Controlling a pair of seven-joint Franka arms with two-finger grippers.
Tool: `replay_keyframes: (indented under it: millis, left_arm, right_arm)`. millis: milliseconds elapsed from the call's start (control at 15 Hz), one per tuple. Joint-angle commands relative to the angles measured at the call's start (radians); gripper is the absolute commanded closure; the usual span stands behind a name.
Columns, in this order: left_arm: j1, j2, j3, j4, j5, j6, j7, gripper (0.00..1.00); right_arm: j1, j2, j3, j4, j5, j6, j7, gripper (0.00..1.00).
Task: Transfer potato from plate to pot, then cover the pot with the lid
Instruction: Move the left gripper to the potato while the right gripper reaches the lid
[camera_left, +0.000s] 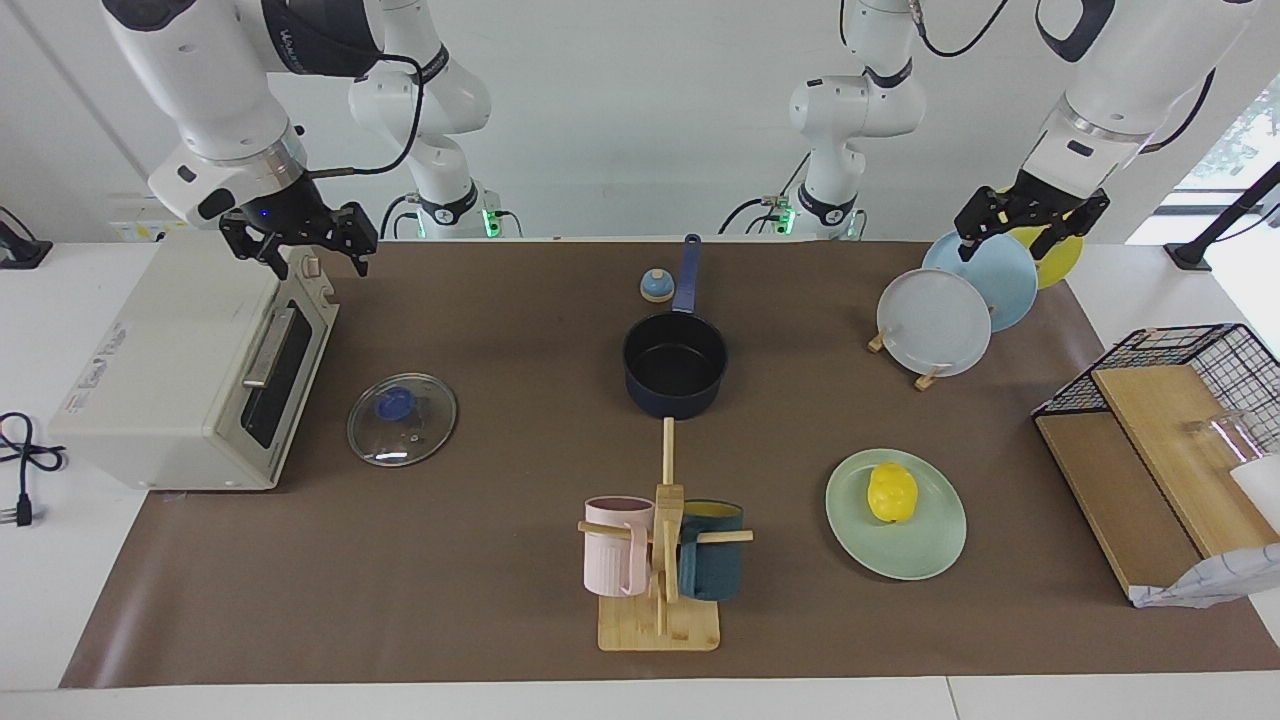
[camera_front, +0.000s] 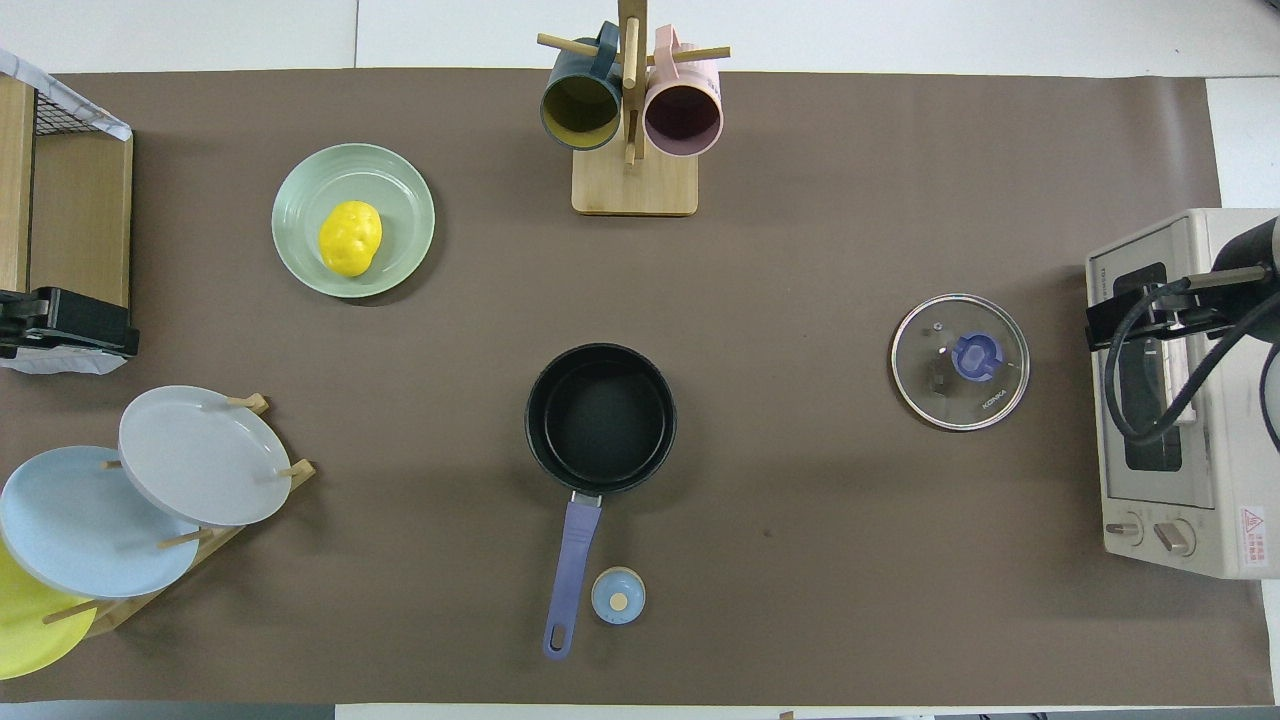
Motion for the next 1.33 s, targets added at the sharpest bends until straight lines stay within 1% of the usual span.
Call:
replay_keyframes:
  millis: [0,400,533,667,800,867,1067,1133,1200,1267]
  left_arm:
    - [-0.004,-0.018,0.005,-0.024,-0.012,0.016,0.019,0.00]
    - [-0.008,-0.020,0.005,-0.029,-0.012,0.028,0.021,0.00]
    - [-0.012,-0.017,0.005,-0.032,-0.012,0.089,0.007,0.00]
    - [-0.012,0.003,0.003,-0.015,-0.013,0.098,0.007,0.00]
    - [-0.011,0.073,0.003,0.041,-0.065,0.091,0.002,0.00]
    - [-0.012,0.139,0.002,0.093,-0.082,0.083,-0.002,0.00]
    - [-0.012,0.352,-0.001,0.265,-0.107,0.091,-0.005,0.00]
    - [-0.012,0.420,-0.001,0.306,-0.107,0.109,-0.005,0.00]
    - [-0.014,0.472,-0.003,0.328,-0.107,0.159,-0.005,0.00]
    - [-0.012,0.503,-0.004,0.328,-0.106,0.225,-0.005,0.00]
  right_arm:
    - [-0.017,-0.011,0.008,-0.011,0.022,0.007,0.013,0.00]
    - [-0.017,-0.011,0.008,-0.011,0.022,0.007,0.013,0.00]
    - [-0.017,-0.011,0.008,-0.011,0.022,0.007,0.014,0.00]
    - [-0.016,-0.011,0.008,-0.009,0.020,0.010,0.013,0.00]
    - [-0.016,-0.013,0.006,-0.022,0.020,0.015,0.011,0.00]
    - [-0.016,-0.017,0.008,-0.032,0.020,0.026,0.009,0.00]
    - [-0.012,-0.054,0.008,-0.121,0.023,0.110,0.008,0.00]
    - [-0.008,-0.083,0.008,-0.194,0.022,0.183,0.005,0.00]
    - [-0.006,-0.109,0.008,-0.278,0.023,0.281,-0.016,0.00]
    - [-0.003,-0.128,0.008,-0.346,0.023,0.355,-0.049,0.00]
